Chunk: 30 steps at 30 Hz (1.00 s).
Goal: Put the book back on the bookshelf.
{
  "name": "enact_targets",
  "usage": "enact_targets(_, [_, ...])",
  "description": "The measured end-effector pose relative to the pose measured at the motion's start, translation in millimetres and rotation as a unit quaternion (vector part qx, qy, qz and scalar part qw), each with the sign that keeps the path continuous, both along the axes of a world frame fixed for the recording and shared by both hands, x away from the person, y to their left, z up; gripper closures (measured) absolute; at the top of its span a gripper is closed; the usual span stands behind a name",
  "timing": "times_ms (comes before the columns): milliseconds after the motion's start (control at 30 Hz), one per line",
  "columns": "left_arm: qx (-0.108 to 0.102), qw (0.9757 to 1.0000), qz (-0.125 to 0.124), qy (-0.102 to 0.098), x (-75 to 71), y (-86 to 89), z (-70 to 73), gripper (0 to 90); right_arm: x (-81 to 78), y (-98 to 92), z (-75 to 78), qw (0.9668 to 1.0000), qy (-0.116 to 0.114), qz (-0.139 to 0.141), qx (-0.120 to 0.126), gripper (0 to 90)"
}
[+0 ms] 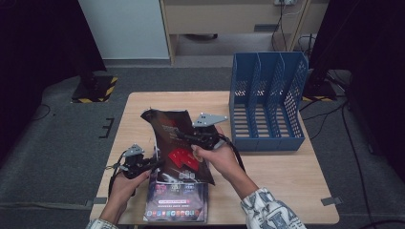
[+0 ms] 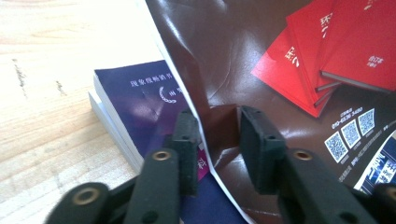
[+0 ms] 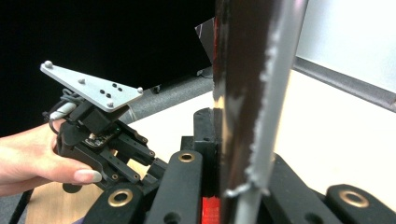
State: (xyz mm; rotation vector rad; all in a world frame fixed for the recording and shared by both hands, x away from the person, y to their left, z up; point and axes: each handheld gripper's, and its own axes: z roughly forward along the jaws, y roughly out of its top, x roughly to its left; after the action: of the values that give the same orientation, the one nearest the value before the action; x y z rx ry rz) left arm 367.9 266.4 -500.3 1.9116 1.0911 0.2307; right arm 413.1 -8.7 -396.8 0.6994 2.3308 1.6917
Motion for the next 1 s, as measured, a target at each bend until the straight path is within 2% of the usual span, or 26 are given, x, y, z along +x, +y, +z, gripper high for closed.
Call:
enact_targets(100, [-0.005,0.9999,0.008,-0.008,-1.8,2.7,2.0,82.3,-0.1,-7.2,1.1,0.9999,0.004,0.000,0.013,86.6])
enact_targets(200, [0.004,0.9999,0.009,-0.014,-2.3,1.3,2.9,83.1,-0.6,-9.4,1.1,0.9999,0.004,0.001,0.014,86.4])
enact_targets(433, [0.015,0.9987,0.016,-0.046,-5.6,2.2,9.8,83.8,-0.6,-15.4,2.5,0.9997,0.004,0.006,0.022,85.7])
enact_targets(467, [0.015,0.9987,0.016,-0.046,-5.6,2.2,9.8,83.8,-0.6,-15.4,2.5,0.9997,0.004,0.006,0.022,85.7])
enact_targets(600, [0.022,0.9974,0.018,-0.066,-7.9,4.2,14.6,84.0,-0.5,-16.3,5.8,0.9999,-0.001,0.005,0.015,86.0])
enact_targets(1000, [0.036,0.9959,0.012,-0.083,-10.3,3.4,18.3,84.0,1.9,-17.1,6.8,1.0000,-0.002,0.007,0.002,85.3])
